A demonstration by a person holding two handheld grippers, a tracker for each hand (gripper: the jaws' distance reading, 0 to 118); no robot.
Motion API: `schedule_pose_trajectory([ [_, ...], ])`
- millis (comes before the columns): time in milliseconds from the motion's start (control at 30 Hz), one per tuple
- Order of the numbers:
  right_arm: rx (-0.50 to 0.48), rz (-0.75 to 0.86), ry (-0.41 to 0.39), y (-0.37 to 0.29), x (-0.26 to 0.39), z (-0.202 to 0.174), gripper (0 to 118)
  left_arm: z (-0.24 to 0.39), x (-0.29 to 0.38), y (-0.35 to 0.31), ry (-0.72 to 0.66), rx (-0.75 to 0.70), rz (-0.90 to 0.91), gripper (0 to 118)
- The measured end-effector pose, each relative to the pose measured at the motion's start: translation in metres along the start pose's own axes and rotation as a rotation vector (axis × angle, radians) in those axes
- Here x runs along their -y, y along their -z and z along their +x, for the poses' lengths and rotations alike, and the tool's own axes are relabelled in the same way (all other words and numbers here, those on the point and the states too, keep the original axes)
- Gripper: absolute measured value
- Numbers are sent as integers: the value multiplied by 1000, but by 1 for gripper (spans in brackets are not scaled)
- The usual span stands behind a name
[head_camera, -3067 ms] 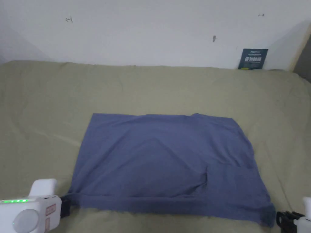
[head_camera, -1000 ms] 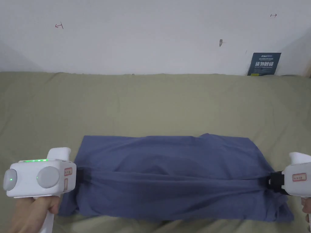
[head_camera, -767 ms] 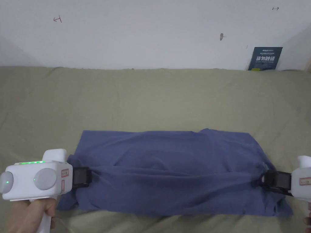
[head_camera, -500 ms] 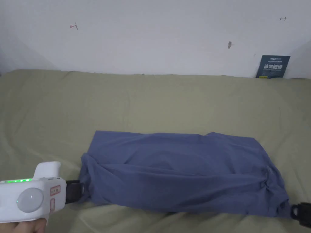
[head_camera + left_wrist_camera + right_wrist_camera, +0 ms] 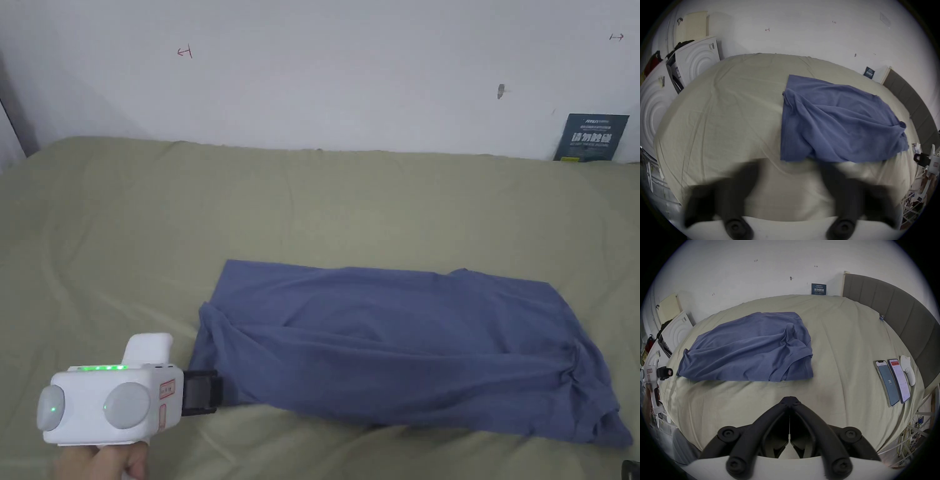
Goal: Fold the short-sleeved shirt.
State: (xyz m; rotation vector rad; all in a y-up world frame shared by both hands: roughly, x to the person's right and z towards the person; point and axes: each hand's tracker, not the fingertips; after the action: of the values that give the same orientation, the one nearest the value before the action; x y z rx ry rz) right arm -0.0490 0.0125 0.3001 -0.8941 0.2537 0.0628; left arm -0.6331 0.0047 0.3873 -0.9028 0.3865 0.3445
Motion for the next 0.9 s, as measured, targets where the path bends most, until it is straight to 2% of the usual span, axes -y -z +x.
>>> schedule_pose_trajectory([
  [33,1,-3,3,3,-2,-1,2,6,-6,8,45,4,-15,113],
  [133,1,-9,5,15,-8,2,2,10,-31,36,43,-14,-34,113],
  [167,3,-14,8,18,-10,3,2,14,-5,31,51,-14,-46,112],
  [300,-4,-28,3,27,-17,0,2,20,-2,42,70,0,-83,99],
  [333,-6,-33,-4,28,-19,0,2,21,1,40,91,-17,-82,86],
  [367,-7,-35,-8,30,-20,1,2,16,3,33,140,-55,-44,65],
  [433,-12,-34,-13,35,-24,2,2,19,-3,30,100,54,-55,16],
  [467,-9,-36,-16,35,-24,0,2,22,-4,28,101,20,-50,8],
  [633,-21,-41,-3,40,-31,4,2,28,-5,29,105,23,-65,8],
  [667,-19,-46,2,42,-34,5,9,28,-4,29,90,39,-71,8],
  [733,-18,-59,45,48,-38,10,96,27,-5,30,81,41,-72,8],
  [767,-45,-96,77,54,-39,13,118,27,-5,30,77,42,-72,8],
  [800,-47,-48,85,57,-40,16,118,28,-6,29,86,35,-64,8],
  [900,-56,-98,104,70,-45,20,118,32,-4,26,94,33,-64,8],
])
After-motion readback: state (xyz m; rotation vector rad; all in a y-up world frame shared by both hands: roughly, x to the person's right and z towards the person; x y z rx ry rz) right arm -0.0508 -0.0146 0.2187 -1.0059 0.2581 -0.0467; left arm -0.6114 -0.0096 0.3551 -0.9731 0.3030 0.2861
